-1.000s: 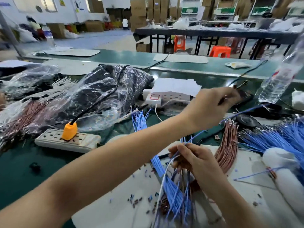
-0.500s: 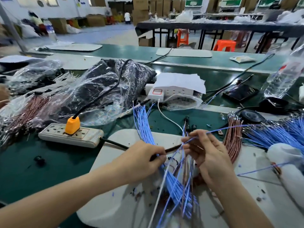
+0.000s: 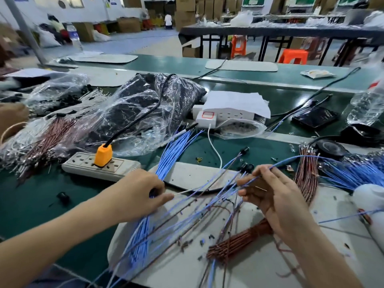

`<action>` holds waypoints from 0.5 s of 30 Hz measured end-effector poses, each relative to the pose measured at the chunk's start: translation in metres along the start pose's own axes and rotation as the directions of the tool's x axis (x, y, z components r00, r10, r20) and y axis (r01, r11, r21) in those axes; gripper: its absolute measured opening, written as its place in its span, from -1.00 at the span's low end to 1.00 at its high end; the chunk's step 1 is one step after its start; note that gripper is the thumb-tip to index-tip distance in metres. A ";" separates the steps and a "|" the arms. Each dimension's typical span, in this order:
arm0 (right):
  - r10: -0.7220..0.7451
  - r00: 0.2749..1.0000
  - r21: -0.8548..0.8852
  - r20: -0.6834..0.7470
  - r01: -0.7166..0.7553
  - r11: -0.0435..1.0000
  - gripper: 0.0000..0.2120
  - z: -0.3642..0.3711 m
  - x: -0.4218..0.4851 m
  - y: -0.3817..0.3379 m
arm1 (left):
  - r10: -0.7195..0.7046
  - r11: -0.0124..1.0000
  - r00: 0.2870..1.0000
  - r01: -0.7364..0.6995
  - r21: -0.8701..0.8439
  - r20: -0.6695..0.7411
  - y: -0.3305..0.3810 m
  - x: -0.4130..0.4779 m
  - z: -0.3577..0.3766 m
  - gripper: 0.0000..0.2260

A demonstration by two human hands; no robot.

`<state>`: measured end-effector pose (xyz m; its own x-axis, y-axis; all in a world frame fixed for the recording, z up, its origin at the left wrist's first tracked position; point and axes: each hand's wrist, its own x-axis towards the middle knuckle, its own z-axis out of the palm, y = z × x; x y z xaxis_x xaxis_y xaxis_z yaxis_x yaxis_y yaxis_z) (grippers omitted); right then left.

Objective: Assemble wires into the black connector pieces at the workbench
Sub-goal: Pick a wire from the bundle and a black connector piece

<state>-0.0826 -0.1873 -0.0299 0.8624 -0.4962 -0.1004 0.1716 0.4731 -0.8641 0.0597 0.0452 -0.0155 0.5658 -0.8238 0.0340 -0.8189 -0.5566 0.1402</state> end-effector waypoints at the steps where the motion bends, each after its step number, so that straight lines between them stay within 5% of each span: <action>1: 0.013 1.000 -0.030 0.014 -0.013 0.999 -0.76 0.000 0.000 0.001 | -0.017 1.000 1.000 0.017 0.024 -0.007 -0.002 0.000 0.001 -0.66; 6: 0.023 1.000 -0.087 -0.012 -0.024 0.996 -0.71 -0.004 0.002 0.003 | -0.165 0.970 0.985 0.171 0.171 -0.050 0.008 -0.004 -0.001 -0.62; 9: 0.030 1.000 -0.130 0.003 -0.029 0.991 -0.70 -0.005 0.002 0.004 | -0.059 0.998 0.987 0.054 -0.040 -0.149 0.031 -0.013 -0.002 -0.57; 11: 0.027 1.000 -0.156 0.014 -0.024 0.987 -0.69 -0.005 0.002 0.005 | -0.002 0.991 0.996 -0.010 -0.136 -0.084 0.050 -0.018 0.000 -0.58; 15: 0.014 1.000 -0.174 0.020 -0.011 0.985 -0.66 -0.006 0.002 0.005 | -0.110 0.992 0.991 0.104 0.068 0.080 0.066 -0.012 0.015 -0.55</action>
<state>-0.0832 -0.1899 -0.0378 0.8740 -0.4749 -0.1030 0.0767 0.3441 -0.9358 -0.0024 0.0172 -0.0214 0.6425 -0.7639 -0.0612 -0.7601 -0.6454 0.0756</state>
